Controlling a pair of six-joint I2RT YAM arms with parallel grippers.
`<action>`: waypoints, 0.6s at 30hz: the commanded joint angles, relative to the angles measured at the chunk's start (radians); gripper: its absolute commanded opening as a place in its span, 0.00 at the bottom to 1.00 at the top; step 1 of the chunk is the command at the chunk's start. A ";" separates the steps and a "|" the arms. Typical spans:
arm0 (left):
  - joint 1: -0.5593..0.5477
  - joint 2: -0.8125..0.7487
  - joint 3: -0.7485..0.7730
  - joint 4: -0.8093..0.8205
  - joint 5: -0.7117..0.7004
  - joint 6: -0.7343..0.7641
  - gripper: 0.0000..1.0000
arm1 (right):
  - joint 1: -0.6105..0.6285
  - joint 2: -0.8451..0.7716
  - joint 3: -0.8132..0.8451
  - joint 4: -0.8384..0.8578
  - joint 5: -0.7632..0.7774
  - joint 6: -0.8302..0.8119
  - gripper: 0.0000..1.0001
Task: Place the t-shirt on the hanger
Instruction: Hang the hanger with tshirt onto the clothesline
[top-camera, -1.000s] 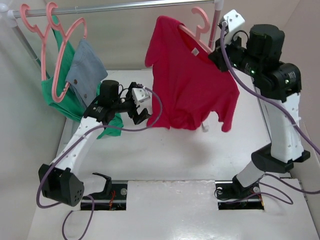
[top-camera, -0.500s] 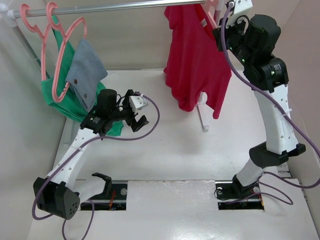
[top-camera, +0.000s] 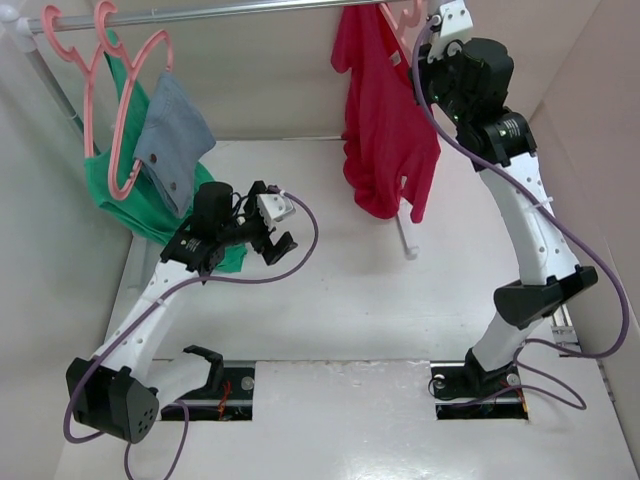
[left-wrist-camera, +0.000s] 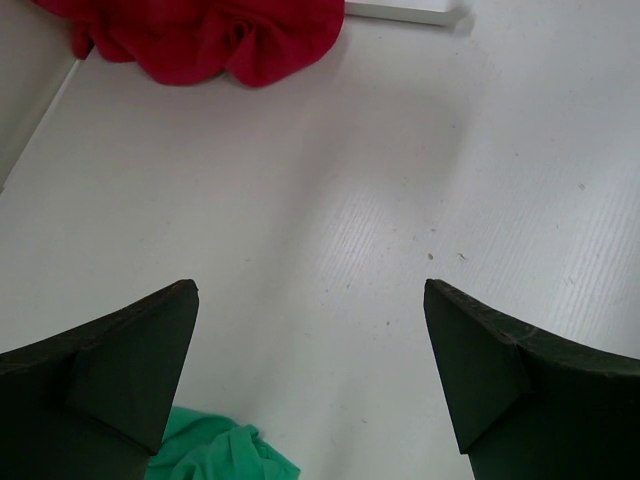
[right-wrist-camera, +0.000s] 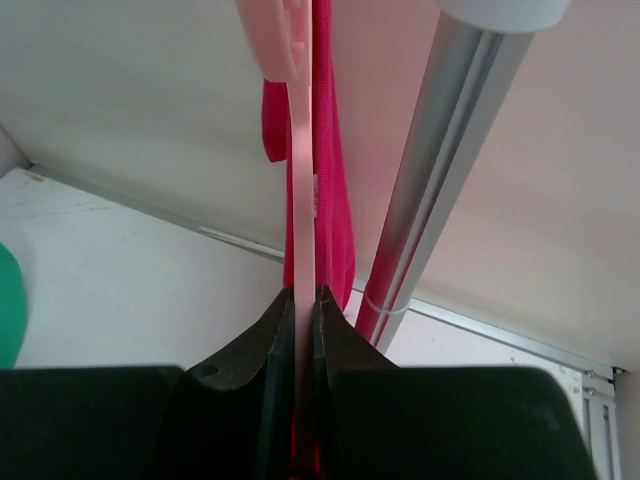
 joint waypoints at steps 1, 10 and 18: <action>-0.005 -0.037 -0.011 0.039 0.011 -0.021 0.94 | -0.007 -0.050 -0.027 0.049 -0.033 0.020 0.00; -0.005 -0.056 -0.054 0.058 0.030 -0.041 0.94 | 0.053 -0.267 -0.224 0.050 -0.048 -0.078 0.91; -0.005 -0.083 -0.202 0.168 -0.093 -0.180 0.94 | 0.064 -0.579 -0.373 0.021 0.049 -0.145 1.00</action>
